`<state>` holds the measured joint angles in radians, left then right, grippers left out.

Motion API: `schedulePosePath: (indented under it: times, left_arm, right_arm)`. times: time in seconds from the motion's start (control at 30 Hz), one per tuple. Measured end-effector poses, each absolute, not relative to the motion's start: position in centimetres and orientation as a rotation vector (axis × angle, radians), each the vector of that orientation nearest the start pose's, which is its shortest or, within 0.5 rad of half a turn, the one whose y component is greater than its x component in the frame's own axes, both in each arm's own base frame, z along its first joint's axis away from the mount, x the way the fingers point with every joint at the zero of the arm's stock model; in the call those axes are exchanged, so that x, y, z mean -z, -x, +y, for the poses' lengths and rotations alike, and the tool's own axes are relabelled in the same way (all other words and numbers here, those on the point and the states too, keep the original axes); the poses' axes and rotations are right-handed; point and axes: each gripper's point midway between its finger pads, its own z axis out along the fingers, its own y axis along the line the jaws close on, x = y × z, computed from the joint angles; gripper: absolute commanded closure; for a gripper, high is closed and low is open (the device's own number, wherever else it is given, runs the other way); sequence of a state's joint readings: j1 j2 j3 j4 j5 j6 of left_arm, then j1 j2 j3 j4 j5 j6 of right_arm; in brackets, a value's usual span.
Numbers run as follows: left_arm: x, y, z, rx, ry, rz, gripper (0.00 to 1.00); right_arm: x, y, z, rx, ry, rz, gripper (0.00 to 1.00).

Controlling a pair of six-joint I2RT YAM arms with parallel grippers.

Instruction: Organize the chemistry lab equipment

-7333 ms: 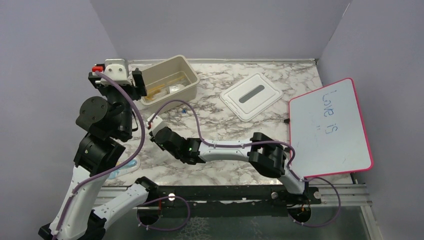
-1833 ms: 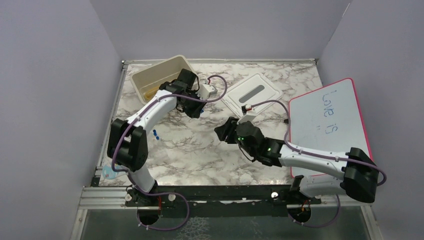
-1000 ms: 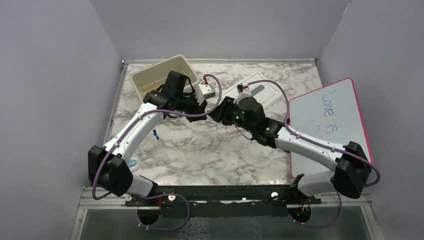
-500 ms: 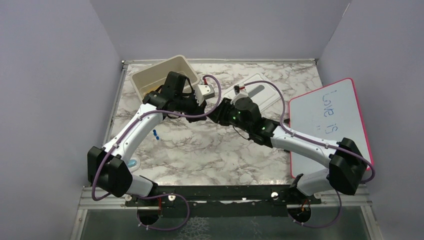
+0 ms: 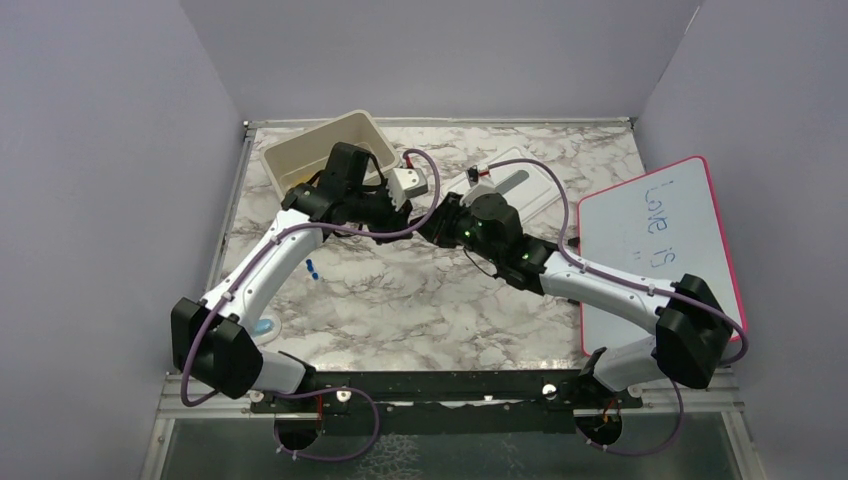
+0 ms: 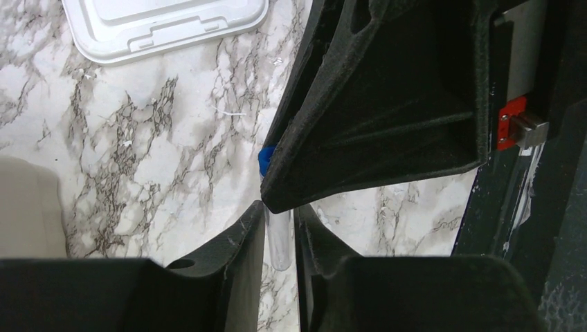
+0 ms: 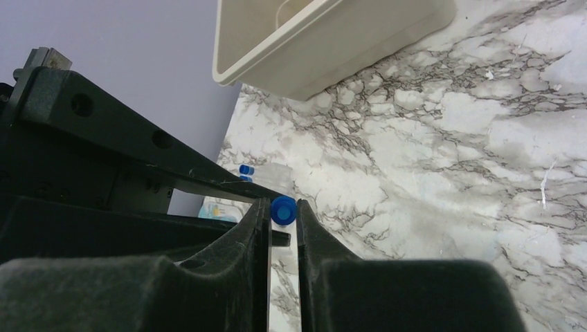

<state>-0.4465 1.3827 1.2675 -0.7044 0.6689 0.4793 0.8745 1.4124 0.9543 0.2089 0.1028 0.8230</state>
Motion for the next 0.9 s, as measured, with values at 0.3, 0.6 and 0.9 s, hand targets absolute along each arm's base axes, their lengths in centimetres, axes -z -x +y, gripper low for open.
schedulePosePath:
  times: [0.3,0.6,0.9]
  left_arm:
    - [-22.8,-27.4,-22.5,0.692,-1.266,1.881,0.10]
    - [-33.8,-30.6,-17.3,0.235,-0.983,1.721,0.06]
    - [-42.6,-29.8,-11.4,0.062,-0.521,1.586,0.06]
  right_arm:
    - [-23.2,-29.1,36.0,-1.030,0.048,1.930,0.88]
    - [-21.6,-30.5,37.0,-0.910,0.164,1.951,0.88]
    - [-19.6,-26.8,43.9,-0.836,0.379,1.943,0.87]
